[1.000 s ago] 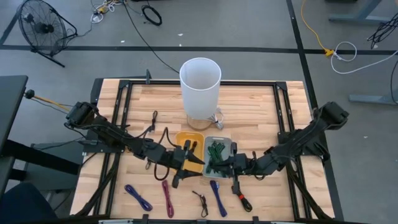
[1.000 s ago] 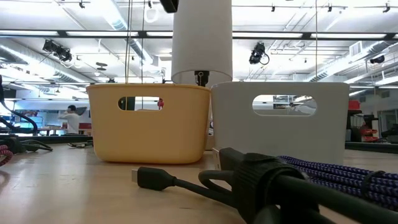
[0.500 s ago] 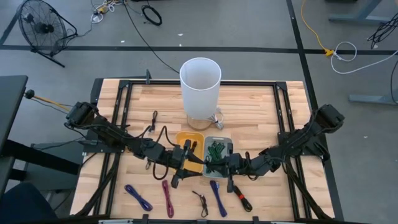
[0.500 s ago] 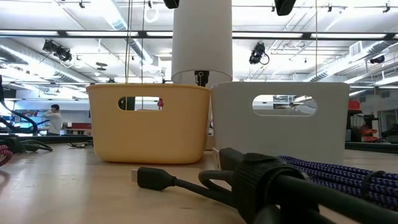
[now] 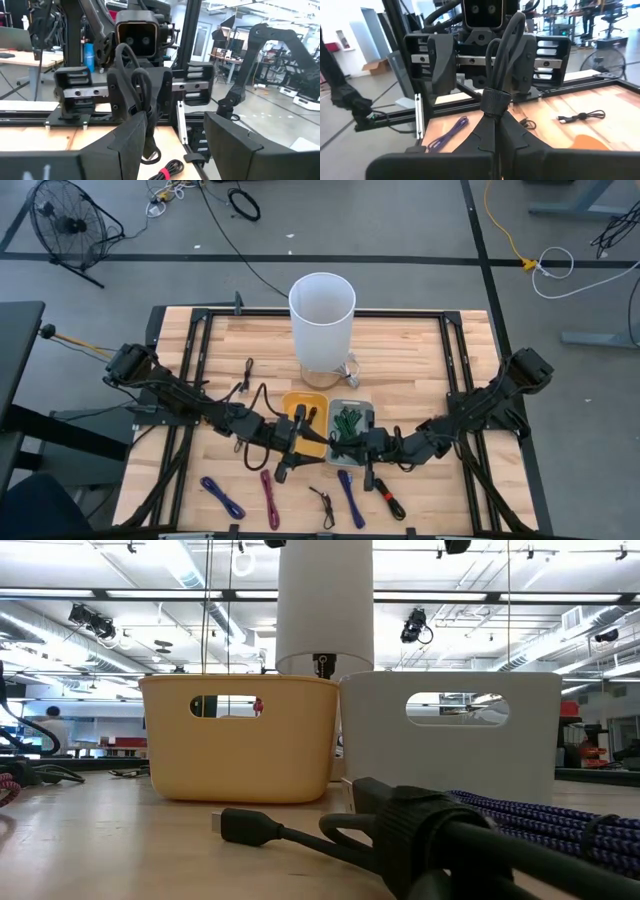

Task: Pick & Place USB Port
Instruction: Put the black charger cable into the yellow bin

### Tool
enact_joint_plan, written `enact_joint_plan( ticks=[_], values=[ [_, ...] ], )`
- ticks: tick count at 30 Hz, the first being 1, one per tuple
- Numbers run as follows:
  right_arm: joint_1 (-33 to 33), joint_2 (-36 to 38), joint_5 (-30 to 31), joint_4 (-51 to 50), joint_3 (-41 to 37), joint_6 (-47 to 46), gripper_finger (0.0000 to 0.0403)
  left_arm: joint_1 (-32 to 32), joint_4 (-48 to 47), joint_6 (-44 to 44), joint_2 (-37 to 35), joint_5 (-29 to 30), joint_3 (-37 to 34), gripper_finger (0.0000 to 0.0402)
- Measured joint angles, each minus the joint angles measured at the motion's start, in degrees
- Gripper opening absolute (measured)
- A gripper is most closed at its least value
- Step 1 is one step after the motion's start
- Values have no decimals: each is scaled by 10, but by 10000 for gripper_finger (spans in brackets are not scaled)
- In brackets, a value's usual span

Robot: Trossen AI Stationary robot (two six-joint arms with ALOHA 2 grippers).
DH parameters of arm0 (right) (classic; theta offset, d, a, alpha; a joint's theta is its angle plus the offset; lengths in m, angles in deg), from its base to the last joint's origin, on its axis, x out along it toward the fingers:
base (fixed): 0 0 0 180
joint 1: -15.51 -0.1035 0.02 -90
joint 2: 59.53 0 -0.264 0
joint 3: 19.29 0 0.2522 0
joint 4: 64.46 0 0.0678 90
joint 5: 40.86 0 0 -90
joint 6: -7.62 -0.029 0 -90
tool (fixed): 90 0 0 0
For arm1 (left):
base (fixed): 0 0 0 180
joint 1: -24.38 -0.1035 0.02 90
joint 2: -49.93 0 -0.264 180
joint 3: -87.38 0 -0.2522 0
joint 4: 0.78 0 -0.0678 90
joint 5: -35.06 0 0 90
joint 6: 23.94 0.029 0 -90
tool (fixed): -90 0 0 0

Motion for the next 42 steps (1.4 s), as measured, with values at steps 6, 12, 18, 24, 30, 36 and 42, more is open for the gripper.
enact_joint_plan(
  ticks=[6, 12, 18, 24, 30, 36, 42],
  values=[
    [-6, 0, 0, 3, 2, 1, 0, -1, -8, 7, 1, 14, 0, 208],
    [-7, 0, 0, -5, 2, -13, 0, -1, -5, 8, 1, 22, 0, 208],
    [0, -18, -3, -11, 1, -33, 0, -1, 13, 8, 1, 17, 0, 208],
    [19, -40, -30, 34, 1, -25, 0, -1, 11, 7, 1, 15, -1, 204],
    [23, -40, -42, 31, 8, -12, 0, -1, -1, 3, 1, 15, -1, 87],
    [23, -40, -66, 22, 8, -10, 22, 0, -5, 4, 1, 12, -1, 18],
    [23, -40, -65, 17, 8, -9, 66, 1, -8, -9, 1, 15, -1, 16]
  ],
)
